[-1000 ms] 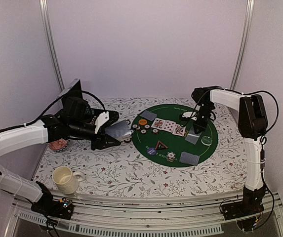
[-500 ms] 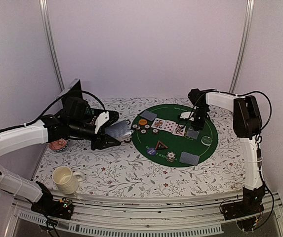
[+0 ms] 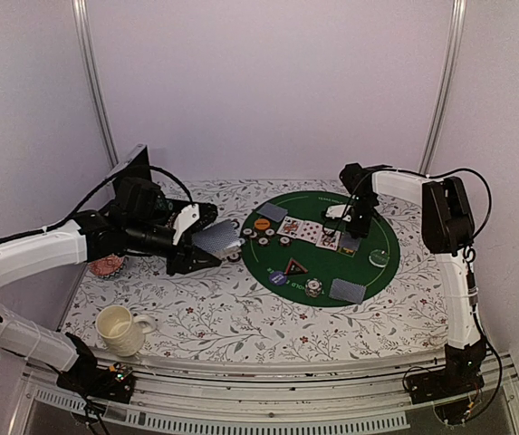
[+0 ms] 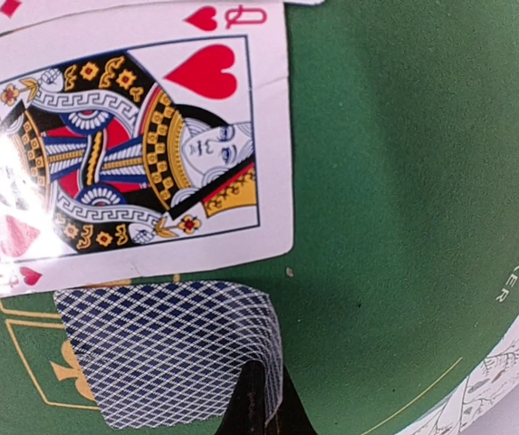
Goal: Distribute texas hold em gaming equipment
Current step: Distribute the poker card in the community card area.
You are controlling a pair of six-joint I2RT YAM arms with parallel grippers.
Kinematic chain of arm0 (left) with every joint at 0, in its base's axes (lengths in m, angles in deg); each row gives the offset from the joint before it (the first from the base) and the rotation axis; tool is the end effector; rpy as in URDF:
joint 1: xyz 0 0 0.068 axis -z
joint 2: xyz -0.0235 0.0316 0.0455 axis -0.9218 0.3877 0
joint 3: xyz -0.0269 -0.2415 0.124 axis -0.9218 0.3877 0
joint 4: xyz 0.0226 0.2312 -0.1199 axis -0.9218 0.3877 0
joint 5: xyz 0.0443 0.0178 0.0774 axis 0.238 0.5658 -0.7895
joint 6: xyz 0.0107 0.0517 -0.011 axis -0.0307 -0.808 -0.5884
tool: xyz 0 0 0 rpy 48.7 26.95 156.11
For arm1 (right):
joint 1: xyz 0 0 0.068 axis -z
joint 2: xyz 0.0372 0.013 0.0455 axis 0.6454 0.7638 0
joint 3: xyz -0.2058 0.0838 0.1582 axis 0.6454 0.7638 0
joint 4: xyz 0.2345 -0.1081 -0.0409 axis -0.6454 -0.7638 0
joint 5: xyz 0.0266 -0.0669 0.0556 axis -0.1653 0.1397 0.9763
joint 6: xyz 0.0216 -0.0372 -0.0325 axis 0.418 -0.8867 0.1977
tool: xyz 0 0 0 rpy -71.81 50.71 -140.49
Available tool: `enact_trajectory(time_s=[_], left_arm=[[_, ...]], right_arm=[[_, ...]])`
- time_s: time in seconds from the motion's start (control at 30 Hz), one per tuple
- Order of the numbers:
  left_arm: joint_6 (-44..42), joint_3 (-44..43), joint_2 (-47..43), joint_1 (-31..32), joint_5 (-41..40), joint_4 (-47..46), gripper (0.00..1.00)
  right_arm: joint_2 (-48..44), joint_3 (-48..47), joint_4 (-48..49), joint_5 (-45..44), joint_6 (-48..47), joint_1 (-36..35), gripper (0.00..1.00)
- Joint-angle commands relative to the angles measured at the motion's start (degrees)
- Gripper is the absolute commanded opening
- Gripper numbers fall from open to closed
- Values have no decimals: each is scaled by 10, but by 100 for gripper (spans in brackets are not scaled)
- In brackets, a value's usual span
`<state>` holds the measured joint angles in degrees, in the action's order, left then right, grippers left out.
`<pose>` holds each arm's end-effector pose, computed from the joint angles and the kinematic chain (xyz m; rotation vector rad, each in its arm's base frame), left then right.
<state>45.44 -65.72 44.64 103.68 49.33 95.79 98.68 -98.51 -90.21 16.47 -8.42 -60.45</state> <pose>0.2094 -0.1789 0.2711 1.3558 1.7293 -0.7631 0.4520 0.1618 0.1500 -1.7172 2.4124 -0.2733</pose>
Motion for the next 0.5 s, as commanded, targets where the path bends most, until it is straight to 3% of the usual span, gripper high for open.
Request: enact_trajectory(time_s=[0.0, 0.47], left_arm=[[-8, 0, -13, 8, 4, -6, 38], [-9, 1, -15, 8, 3, -6, 38]], right_arm=[[12, 12, -8, 30, -11, -9, 2], [-37, 42, -19, 47, -54, -15, 2]])
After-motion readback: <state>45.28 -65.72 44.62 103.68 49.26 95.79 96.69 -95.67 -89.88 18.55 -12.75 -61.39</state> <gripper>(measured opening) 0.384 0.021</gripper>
